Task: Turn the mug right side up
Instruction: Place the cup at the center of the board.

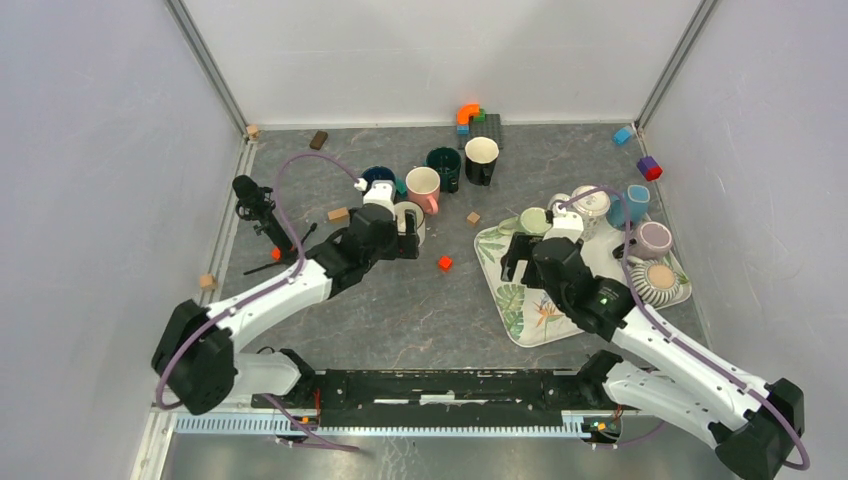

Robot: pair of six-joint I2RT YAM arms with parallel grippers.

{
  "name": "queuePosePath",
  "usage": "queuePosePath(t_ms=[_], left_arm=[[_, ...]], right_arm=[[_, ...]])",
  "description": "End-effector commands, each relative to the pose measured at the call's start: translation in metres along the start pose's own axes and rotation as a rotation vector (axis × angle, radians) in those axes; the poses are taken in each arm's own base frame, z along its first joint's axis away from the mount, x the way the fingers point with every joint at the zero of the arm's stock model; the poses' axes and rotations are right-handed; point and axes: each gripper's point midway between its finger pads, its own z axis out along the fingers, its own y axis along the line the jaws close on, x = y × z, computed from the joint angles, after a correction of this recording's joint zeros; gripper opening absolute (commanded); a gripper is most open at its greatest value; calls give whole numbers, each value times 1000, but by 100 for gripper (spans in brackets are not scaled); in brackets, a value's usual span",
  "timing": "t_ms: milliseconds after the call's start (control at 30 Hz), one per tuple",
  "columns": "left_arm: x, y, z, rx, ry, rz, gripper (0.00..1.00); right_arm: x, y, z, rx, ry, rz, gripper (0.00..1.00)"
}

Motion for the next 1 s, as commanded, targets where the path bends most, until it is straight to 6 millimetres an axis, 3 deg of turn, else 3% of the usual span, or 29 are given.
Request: queuePosePath(t_ms=[0, 200, 400, 567, 733, 967], left_arm=[[-23, -12, -36, 81, 15, 35, 100], [-45, -46, -71, 274, 47, 109, 100], [-73, -97, -68, 464, 38, 136, 100], [-77, -142, -40, 584, 54, 184, 100], [-69, -186, -9, 688, 83, 300, 100], [-44, -222, 48, 769, 146, 453, 100]], right_arm=[[-21, -8, -6, 94, -44, 58, 98], [-33, -17, -7, 199, -50, 110, 98], [-65, -30, -24, 261, -120, 181, 98], [-94, -37, -52, 227, -244, 236, 98], [-111, -41, -75, 191, -305, 234, 98], [-118, -47, -96, 161, -334, 210, 98]])
